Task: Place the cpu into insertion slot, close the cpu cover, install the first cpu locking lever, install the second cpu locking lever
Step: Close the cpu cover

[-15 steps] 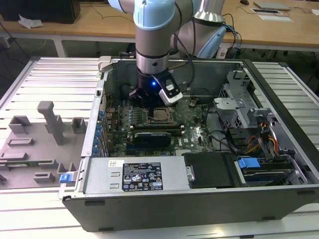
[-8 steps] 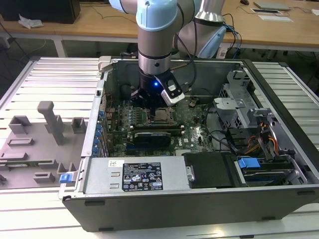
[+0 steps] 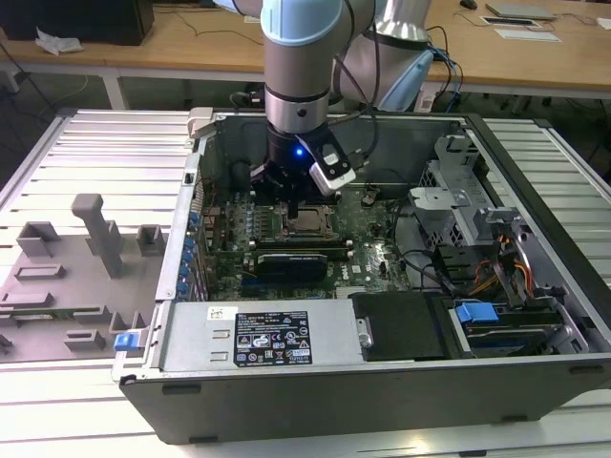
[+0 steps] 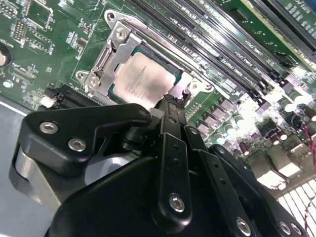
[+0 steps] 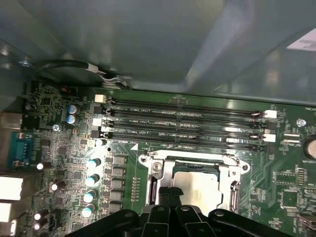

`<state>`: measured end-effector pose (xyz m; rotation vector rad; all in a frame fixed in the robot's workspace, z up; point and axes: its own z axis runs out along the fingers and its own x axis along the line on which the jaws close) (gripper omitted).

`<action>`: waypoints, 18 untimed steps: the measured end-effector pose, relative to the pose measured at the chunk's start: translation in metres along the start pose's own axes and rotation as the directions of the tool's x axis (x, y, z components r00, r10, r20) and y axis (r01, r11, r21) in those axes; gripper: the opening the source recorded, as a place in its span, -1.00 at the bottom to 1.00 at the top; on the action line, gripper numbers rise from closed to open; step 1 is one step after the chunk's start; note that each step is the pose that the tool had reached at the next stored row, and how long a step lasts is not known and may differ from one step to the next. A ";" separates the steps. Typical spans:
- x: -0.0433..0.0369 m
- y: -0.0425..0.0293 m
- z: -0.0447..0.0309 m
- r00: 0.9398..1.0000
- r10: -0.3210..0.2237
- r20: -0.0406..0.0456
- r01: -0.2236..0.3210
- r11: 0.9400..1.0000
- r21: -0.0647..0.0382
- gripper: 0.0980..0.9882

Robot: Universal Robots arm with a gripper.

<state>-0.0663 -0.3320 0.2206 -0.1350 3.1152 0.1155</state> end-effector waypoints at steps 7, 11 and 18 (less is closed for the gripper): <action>0.0011 0.0003 -0.0034 1.000 -0.002 0.028 0.002 1.000 0.004 -0.98; -0.0018 0.0001 -0.0033 0.999 -0.002 0.036 0.002 1.000 0.005 -0.98; -0.0172 -0.0013 -0.0030 0.999 0.006 0.036 -0.006 1.000 0.007 -0.98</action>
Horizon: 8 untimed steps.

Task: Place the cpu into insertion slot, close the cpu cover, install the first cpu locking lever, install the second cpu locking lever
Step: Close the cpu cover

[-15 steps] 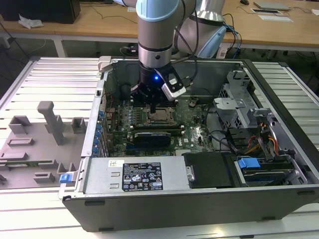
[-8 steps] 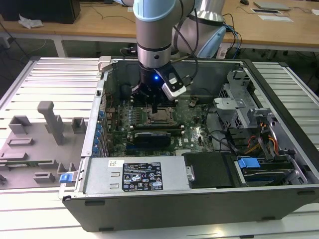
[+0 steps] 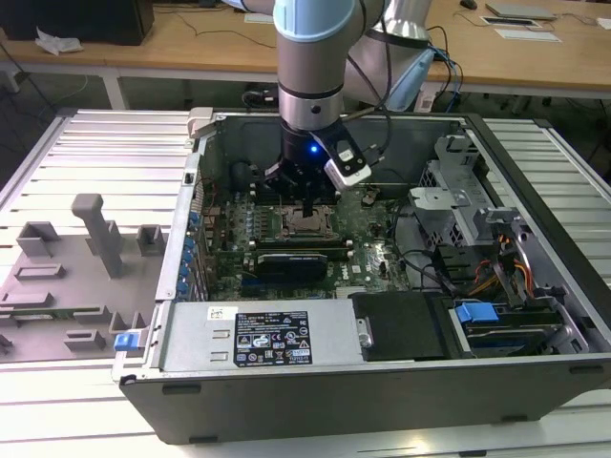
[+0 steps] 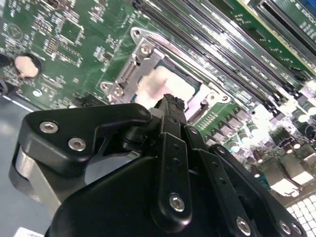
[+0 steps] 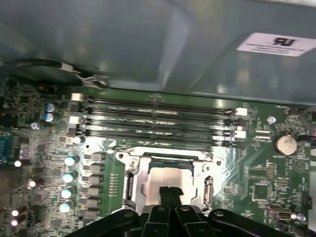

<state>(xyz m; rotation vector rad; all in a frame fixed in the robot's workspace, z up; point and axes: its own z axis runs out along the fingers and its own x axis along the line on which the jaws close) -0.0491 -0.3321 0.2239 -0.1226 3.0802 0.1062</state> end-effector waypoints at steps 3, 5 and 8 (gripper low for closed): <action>-0.0027 -0.0002 0.0000 1.000 0.008 -0.001 -0.008 1.000 0.008 -0.98; -0.0030 -0.0001 -0.0024 1.000 0.011 -0.002 -0.011 1.000 0.013 -0.98; -0.0034 0.0005 -0.0100 1.000 0.016 -0.002 -0.016 1.000 0.020 -0.98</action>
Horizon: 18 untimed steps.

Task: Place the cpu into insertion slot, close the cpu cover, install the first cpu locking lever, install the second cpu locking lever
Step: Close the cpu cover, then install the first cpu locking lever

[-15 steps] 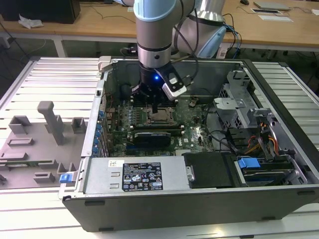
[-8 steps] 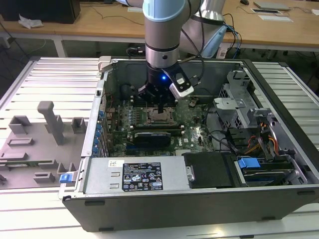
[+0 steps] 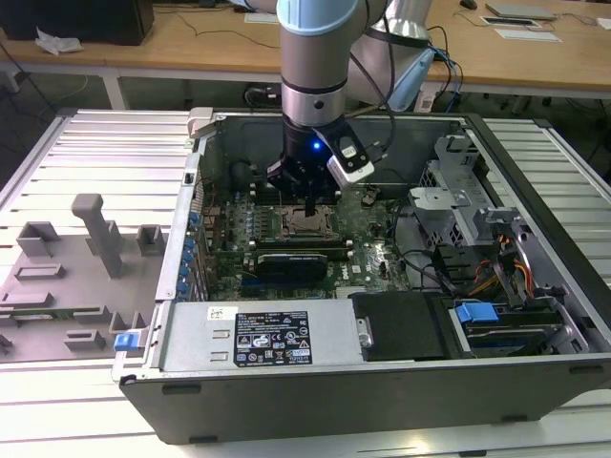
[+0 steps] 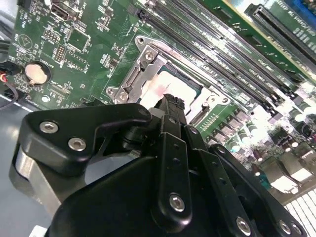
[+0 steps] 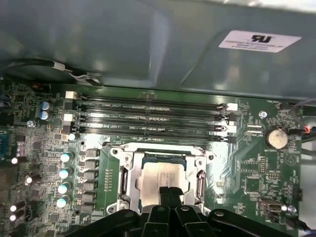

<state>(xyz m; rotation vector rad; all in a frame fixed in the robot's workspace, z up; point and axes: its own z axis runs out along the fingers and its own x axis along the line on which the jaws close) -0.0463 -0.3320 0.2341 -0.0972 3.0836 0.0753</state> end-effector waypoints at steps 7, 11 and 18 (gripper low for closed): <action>-0.0011 0.0010 -0.0178 1.000 0.005 0.000 -0.005 1.000 0.012 -0.98; -0.0011 0.0010 -0.0179 1.000 0.005 0.000 -0.005 1.000 0.012 -0.98; -0.0010 0.0009 -0.0179 1.000 0.005 0.000 -0.005 1.000 0.013 -0.98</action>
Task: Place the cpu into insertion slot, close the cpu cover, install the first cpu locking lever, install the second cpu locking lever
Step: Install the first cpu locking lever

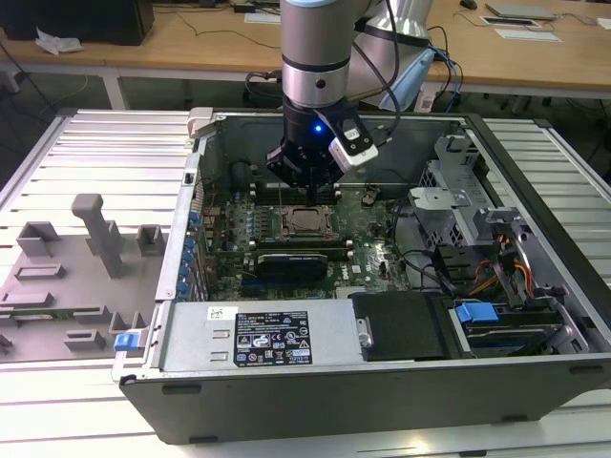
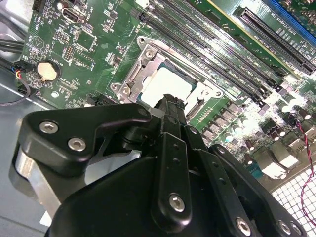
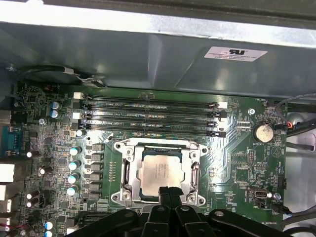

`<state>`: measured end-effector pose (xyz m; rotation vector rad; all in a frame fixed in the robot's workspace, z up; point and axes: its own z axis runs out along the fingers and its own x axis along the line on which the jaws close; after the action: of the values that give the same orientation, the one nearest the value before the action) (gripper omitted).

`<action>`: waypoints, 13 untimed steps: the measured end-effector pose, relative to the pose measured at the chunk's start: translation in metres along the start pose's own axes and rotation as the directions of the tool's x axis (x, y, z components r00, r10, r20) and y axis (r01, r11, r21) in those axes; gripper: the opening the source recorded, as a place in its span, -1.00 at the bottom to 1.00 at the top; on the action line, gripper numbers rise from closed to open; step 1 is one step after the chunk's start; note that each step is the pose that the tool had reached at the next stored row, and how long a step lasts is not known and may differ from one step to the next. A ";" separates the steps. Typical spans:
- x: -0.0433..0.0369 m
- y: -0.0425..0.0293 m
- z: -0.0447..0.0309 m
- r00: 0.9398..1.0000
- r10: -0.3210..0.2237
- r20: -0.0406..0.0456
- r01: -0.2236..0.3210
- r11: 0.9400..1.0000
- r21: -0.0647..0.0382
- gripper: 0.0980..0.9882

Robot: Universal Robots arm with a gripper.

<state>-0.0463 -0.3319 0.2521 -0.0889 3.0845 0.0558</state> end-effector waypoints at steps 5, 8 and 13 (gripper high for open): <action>0.0000 0.0000 0.0000 1.000 0.000 0.000 0.000 1.000 0.000 -0.98; 0.0002 0.0000 0.0000 1.000 0.000 0.000 0.000 1.000 0.000 -0.98; 0.0067 0.0007 -0.0003 1.000 0.000 0.000 0.000 1.000 0.000 -0.98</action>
<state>-0.0530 -0.3315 0.2520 -0.0888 3.0844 0.0556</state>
